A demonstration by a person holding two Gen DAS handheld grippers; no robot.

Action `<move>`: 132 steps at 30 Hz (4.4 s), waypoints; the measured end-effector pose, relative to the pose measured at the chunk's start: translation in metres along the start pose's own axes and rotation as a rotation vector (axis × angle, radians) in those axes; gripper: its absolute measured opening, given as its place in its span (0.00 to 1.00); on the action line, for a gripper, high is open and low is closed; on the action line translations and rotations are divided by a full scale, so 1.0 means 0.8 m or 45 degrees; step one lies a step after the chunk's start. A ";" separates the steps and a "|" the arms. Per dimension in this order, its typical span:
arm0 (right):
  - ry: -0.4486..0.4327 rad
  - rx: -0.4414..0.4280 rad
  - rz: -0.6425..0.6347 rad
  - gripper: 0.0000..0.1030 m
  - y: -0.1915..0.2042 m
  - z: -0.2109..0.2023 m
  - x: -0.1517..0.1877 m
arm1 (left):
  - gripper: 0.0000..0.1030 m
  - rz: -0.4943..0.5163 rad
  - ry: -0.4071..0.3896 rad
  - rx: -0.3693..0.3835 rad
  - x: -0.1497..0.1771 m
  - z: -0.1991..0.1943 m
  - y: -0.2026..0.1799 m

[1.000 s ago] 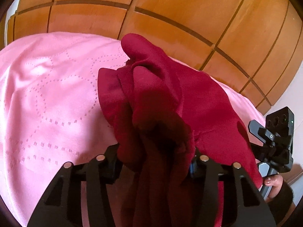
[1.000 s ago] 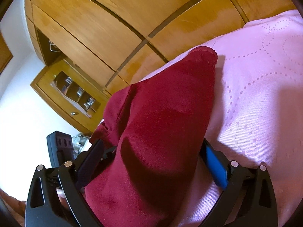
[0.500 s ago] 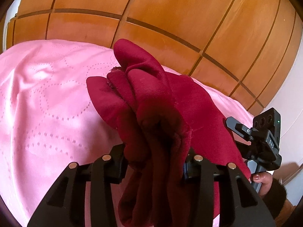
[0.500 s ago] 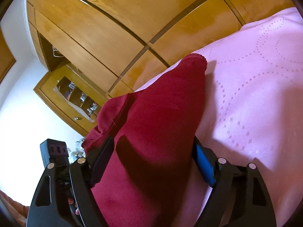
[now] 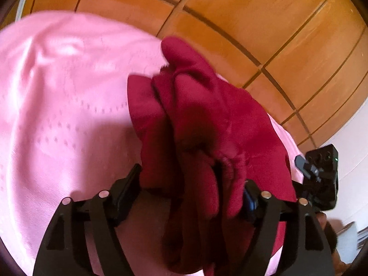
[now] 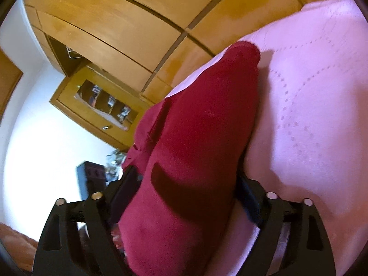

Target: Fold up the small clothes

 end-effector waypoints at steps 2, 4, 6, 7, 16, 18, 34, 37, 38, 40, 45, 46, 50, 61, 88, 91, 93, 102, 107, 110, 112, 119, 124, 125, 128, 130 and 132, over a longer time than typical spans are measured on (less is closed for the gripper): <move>0.036 -0.005 0.000 0.91 0.003 0.009 -0.006 | 0.74 0.010 0.022 0.017 -0.001 0.006 -0.003; 0.062 0.063 -0.038 0.91 0.007 0.024 -0.009 | 0.71 0.049 0.056 0.035 -0.001 0.017 -0.015; 0.058 0.164 -0.122 0.91 0.016 0.034 -0.007 | 0.60 0.102 0.064 0.021 0.000 0.023 -0.024; 0.054 0.193 -0.154 0.91 0.020 0.034 -0.007 | 0.55 0.119 0.059 0.017 0.000 0.024 -0.028; -0.139 0.242 -0.357 0.91 0.062 0.003 0.011 | 0.42 0.353 -0.076 -0.030 -0.008 -0.002 -0.078; -0.168 0.262 -0.385 0.91 0.066 -0.005 0.015 | 0.42 0.387 -0.096 -0.027 -0.013 -0.007 -0.087; -0.488 0.398 -0.344 0.90 0.061 -0.139 0.011 | 0.41 0.631 -0.149 0.147 -0.041 0.018 -0.213; -0.536 0.450 -0.351 0.90 0.054 -0.165 0.008 | 0.41 0.682 -0.137 0.171 -0.040 0.032 -0.239; -0.555 0.478 -0.352 0.90 0.049 -0.176 0.007 | 0.42 0.701 -0.131 0.177 -0.040 0.039 -0.249; -0.584 0.512 -0.339 0.90 0.039 -0.191 0.006 | 0.42 0.736 -0.119 0.191 -0.041 0.055 -0.266; -0.638 0.578 -0.268 0.90 0.011 -0.224 0.004 | 0.42 0.790 -0.056 0.217 -0.042 0.094 -0.291; -0.645 0.588 -0.252 0.90 0.005 -0.230 0.003 | 0.42 0.790 -0.043 0.224 -0.040 0.098 -0.291; -0.659 0.639 -0.222 0.90 -0.012 -0.239 -0.005 | 0.42 0.799 0.007 0.242 -0.042 0.130 -0.305; -0.580 0.891 -0.112 0.90 -0.102 -0.229 -0.032 | 0.63 0.795 0.186 0.000 -0.045 0.238 -0.292; -0.588 0.967 0.182 0.96 -0.122 -0.249 0.022 | 0.95 0.581 0.167 -0.029 -0.032 0.214 -0.233; -0.625 1.001 0.161 0.96 -0.105 -0.258 0.041 | 0.97 0.589 0.116 -0.063 -0.030 0.194 -0.227; -0.588 1.123 0.136 0.96 -0.105 -0.256 0.050 | 0.97 0.564 0.131 -0.076 -0.028 0.191 -0.217; -0.547 1.192 0.290 0.96 -0.090 -0.267 0.072 | 0.97 0.600 0.140 -0.053 -0.009 0.155 -0.220; -0.556 1.350 0.208 0.96 -0.053 -0.276 0.093 | 0.98 0.668 0.046 -0.116 0.008 0.111 -0.227; -0.587 1.470 0.126 0.96 -0.023 -0.280 0.098 | 0.98 0.689 -0.035 -0.157 0.011 0.084 -0.234; -0.603 1.522 0.087 0.97 -0.005 -0.281 0.101 | 0.98 0.682 -0.074 -0.160 0.013 0.065 -0.241; -0.711 1.532 0.015 0.97 0.047 -0.292 0.124 | 0.98 0.699 -0.184 -0.328 0.019 0.020 -0.256; -0.749 1.556 -0.045 0.97 0.065 -0.295 0.131 | 0.98 0.781 -0.227 -0.362 0.030 0.001 -0.271; -0.745 1.561 -0.039 0.97 0.064 -0.296 0.131 | 0.98 0.780 -0.233 -0.364 0.032 -0.002 -0.273; -0.718 1.540 -0.030 0.97 0.060 -0.295 0.130 | 0.98 0.773 -0.231 -0.359 0.033 -0.007 -0.279; -0.704 1.543 -0.036 0.97 0.062 -0.294 0.132 | 0.98 0.766 -0.220 -0.361 0.032 -0.005 -0.279; -0.698 1.546 -0.043 0.97 0.062 -0.293 0.133 | 0.98 0.762 -0.210 -0.364 0.032 -0.004 -0.280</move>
Point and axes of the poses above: each gripper's, at about its wrist camera, not at the fingertips, and z roughly the way its jaws point, y to its left, x to its underside, the point moved 5 cm from there along z, roughly the way its jaws point, and after that the axes turned 4 degrees about x, right-handed, at the moved point
